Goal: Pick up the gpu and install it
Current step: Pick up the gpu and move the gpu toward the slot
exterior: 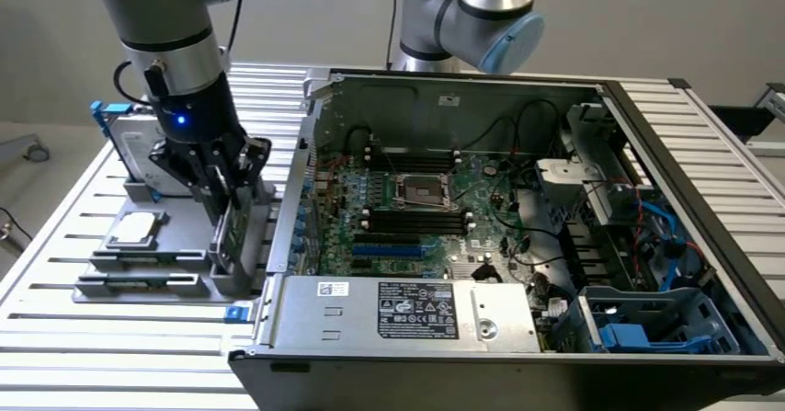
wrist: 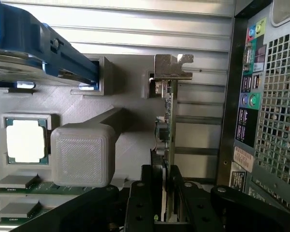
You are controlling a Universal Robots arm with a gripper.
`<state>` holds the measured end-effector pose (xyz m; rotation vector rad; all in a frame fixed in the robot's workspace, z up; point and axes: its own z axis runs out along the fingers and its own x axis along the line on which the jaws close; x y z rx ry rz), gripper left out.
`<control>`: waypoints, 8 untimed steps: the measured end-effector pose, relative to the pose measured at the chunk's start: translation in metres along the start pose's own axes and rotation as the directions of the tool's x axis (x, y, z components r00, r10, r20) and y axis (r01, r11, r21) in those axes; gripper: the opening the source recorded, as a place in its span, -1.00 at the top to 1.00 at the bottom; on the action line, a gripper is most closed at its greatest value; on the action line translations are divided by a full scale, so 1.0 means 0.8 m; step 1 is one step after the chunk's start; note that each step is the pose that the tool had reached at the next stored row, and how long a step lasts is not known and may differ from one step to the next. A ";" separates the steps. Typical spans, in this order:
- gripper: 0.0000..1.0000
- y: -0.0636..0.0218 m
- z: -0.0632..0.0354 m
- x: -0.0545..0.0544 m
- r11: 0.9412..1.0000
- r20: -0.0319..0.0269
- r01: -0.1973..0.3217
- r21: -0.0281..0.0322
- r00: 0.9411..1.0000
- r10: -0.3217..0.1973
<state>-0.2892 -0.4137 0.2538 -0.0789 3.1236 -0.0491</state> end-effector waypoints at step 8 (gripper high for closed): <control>0.47 0.001 -0.033 -0.001 1.000 0.000 0.000 0.000 1.000 0.000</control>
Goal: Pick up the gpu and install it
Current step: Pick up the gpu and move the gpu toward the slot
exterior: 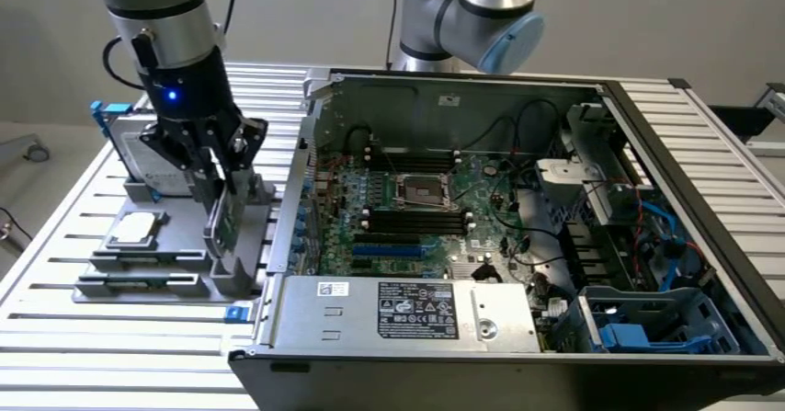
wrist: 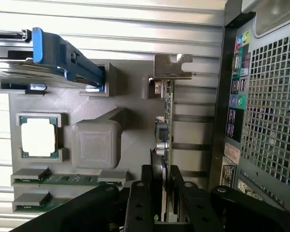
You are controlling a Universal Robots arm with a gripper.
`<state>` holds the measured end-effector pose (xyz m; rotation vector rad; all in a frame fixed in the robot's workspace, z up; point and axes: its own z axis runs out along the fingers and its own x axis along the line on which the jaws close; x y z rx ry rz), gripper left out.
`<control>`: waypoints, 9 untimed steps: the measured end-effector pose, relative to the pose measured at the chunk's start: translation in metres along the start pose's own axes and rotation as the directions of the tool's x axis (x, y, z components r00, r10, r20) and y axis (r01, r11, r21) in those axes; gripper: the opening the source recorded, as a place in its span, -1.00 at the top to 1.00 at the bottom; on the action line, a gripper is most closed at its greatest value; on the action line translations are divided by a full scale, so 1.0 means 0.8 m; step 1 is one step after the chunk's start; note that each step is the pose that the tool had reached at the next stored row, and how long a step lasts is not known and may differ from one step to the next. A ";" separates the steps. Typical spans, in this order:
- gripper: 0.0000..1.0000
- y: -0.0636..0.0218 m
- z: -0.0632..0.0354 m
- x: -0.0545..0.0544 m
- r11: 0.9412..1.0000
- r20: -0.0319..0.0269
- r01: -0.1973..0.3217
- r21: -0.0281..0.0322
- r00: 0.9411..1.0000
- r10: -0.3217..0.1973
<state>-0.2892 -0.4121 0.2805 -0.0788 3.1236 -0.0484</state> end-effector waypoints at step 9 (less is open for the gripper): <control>0.47 0.000 -0.050 -0.001 1.000 0.000 0.000 0.000 1.000 0.000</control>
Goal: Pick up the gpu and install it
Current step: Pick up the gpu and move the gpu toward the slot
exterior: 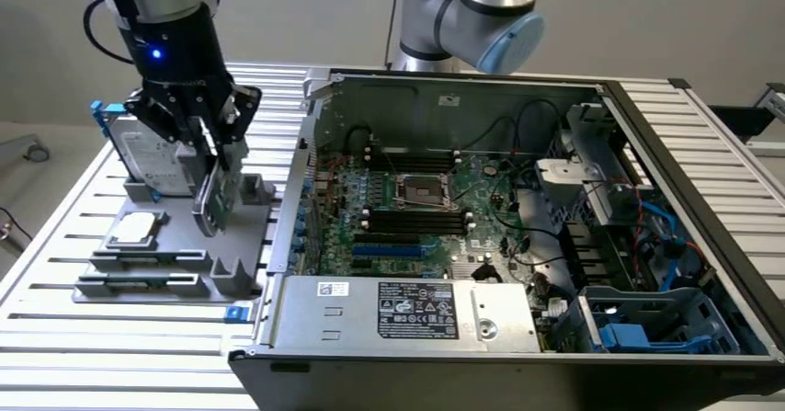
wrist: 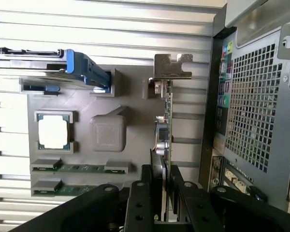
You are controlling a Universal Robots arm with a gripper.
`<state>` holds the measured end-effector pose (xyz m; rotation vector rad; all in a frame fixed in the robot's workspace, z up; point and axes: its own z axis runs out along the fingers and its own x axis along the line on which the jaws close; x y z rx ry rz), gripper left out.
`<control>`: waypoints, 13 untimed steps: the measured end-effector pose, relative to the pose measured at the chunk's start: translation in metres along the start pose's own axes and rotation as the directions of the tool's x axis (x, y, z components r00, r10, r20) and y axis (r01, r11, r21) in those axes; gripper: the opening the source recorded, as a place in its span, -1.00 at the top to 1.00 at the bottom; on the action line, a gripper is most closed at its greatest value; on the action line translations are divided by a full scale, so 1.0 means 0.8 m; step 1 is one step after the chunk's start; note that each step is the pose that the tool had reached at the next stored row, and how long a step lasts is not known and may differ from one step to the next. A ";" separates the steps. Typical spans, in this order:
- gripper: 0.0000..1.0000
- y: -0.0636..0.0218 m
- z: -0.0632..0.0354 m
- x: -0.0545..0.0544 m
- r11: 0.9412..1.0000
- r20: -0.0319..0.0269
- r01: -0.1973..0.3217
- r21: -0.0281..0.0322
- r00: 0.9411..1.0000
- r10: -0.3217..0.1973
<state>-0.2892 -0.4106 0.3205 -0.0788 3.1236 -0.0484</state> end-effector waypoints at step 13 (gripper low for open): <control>0.47 -0.002 -0.071 -0.016 1.000 -0.001 0.000 0.000 1.000 0.000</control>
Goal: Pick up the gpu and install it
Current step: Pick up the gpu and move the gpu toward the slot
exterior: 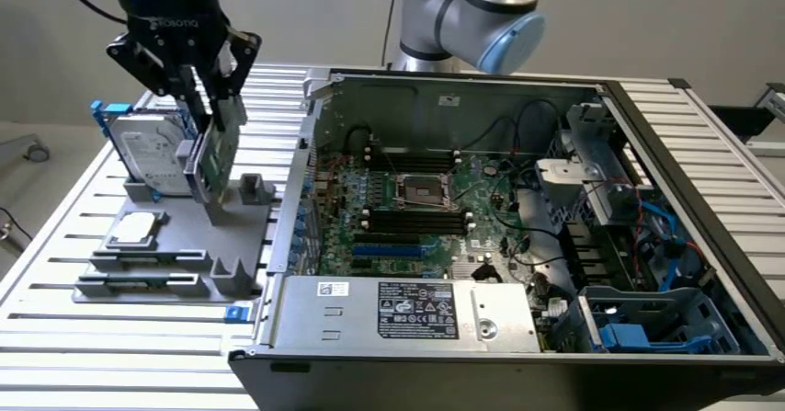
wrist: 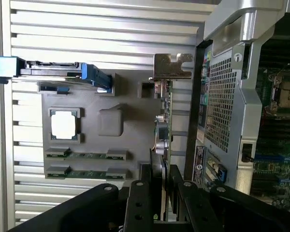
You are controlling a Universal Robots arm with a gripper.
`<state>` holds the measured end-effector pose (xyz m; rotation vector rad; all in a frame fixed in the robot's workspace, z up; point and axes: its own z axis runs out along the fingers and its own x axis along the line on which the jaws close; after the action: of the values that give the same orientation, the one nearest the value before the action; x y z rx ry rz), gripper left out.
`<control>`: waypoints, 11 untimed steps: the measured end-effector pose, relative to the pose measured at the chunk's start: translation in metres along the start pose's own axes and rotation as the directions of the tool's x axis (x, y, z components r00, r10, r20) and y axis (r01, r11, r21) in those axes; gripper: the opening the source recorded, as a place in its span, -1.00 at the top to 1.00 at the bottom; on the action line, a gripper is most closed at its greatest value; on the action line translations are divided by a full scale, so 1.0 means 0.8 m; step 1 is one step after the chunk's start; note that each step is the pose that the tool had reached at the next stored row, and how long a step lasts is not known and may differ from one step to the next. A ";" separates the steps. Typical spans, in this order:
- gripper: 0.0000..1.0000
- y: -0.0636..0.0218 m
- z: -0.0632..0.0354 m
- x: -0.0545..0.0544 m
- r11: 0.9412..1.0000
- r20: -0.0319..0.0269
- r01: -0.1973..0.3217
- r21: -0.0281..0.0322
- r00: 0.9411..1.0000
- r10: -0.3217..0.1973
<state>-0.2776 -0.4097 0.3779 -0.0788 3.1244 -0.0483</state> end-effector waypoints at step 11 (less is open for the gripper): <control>0.47 -0.004 -0.042 -0.055 1.000 -0.007 0.000 -0.011 1.000 0.000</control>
<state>-0.2338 -0.4097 0.4123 -0.0791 3.1314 -0.0320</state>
